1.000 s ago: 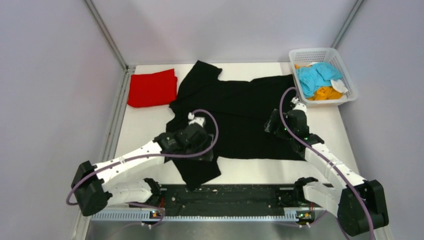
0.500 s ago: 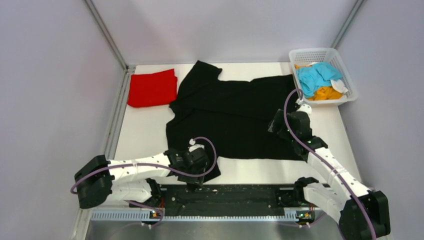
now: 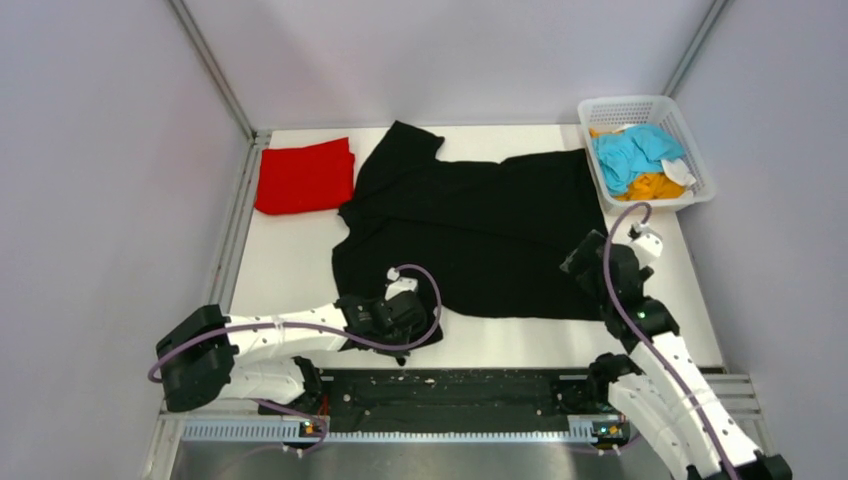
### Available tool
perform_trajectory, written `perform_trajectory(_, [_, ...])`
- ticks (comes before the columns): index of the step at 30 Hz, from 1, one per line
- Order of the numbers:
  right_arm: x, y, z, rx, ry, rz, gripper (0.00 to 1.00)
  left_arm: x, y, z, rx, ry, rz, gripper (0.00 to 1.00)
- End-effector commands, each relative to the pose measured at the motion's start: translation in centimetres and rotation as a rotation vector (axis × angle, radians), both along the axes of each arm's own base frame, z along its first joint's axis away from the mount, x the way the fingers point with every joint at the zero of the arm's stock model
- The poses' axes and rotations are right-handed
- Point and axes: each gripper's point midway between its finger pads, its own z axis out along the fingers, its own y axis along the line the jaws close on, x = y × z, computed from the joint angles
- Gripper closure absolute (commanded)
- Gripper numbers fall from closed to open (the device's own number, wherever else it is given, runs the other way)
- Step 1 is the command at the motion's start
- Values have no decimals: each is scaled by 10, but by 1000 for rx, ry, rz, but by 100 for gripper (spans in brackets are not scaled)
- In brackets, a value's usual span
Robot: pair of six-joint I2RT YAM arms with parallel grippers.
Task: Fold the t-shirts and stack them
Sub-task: Grab the side of the flattened tshirt closest away from the robot with both arms
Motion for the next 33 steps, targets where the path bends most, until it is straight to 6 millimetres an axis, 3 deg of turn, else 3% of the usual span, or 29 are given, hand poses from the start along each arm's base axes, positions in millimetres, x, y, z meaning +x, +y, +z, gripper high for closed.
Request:
perform_trajectory(1, [-38, -29, -9, 29, 21, -192, 1, 22, -25, 26, -112, -128, -40, 100])
perform_trajectory(6, [-45, -8, -22, 196, 63, -201, 1, 30, -24, 34, -148, -195, -42, 100])
perform_trajectory(12, [-74, -22, -65, 175, 260, -387, 1, 44, -20, 51, -186, -301, -29, 100])
perform_trajectory(16, [-71, -32, -79, 181, 209, -477, 3, 53, -19, 57, -201, -327, -20, 100])
perform_trajectory(20, [-72, -39, -90, 179, 175, -516, 12, 56, -17, 57, -186, -332, -29, 100])
perform_trajectory(27, [-66, -32, -114, 195, 179, -480, 26, 63, -21, 58, -180, -312, -18, 100])
perform_trajectory(33, [-46, -32, -112, 143, 149, -430, 44, 68, -25, 55, -169, -313, -21, 100])
